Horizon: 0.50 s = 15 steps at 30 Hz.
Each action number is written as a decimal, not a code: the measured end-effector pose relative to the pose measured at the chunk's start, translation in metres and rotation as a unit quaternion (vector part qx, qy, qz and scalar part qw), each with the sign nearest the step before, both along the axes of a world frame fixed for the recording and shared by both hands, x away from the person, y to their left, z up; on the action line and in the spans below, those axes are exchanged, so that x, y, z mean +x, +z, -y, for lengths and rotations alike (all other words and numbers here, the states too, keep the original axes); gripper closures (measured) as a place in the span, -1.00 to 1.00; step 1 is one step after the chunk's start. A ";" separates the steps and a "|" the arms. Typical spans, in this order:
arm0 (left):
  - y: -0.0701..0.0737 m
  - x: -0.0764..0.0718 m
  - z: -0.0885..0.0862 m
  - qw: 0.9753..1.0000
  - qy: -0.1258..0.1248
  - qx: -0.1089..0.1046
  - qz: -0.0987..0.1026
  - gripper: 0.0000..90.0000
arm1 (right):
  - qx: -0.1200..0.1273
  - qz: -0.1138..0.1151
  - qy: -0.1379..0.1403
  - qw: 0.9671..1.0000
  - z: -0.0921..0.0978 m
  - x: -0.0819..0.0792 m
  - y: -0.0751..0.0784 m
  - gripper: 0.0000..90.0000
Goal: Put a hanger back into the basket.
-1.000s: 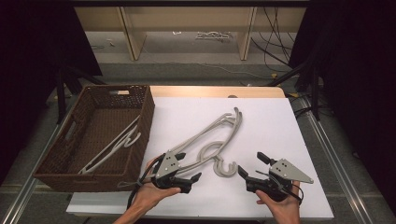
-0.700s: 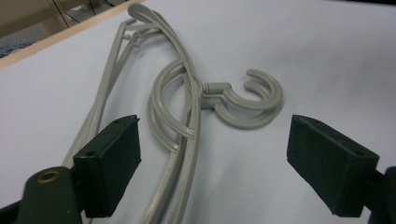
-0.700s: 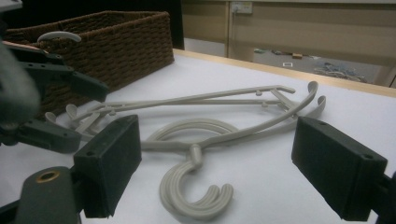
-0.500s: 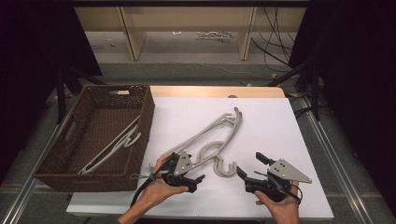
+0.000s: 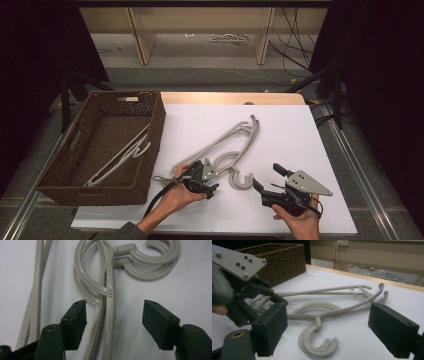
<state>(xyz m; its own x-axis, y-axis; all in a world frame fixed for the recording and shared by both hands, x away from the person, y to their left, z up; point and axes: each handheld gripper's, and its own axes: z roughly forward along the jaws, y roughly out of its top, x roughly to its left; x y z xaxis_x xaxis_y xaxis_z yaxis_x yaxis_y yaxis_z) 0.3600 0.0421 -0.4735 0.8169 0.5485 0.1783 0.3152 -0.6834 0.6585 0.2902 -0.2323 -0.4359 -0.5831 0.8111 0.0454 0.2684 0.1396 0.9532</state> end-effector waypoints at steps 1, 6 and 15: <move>0.000 0.002 0.001 1.000 0.001 0.006 0.000 -0.17 | -0.001 0.000 0.000 1.000 0.000 0.000 0.000 -0.63; -0.001 0.009 0.006 1.000 0.002 0.025 -0.014 0.03 | 0.000 0.001 0.001 1.000 0.000 0.000 0.000 -0.63; -0.004 0.017 0.007 0.999 0.004 0.037 -0.036 0.28 | -0.001 0.000 0.003 1.000 -0.001 0.000 0.000 -0.63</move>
<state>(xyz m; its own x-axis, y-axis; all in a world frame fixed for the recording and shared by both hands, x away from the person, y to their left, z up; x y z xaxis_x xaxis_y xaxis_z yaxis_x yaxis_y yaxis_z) 0.3771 0.0352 -0.4774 0.8253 0.5419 0.1587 0.3653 -0.7267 0.5818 0.2906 -0.2317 -0.4361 -0.5880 0.8077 0.0440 0.2684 0.1435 0.9526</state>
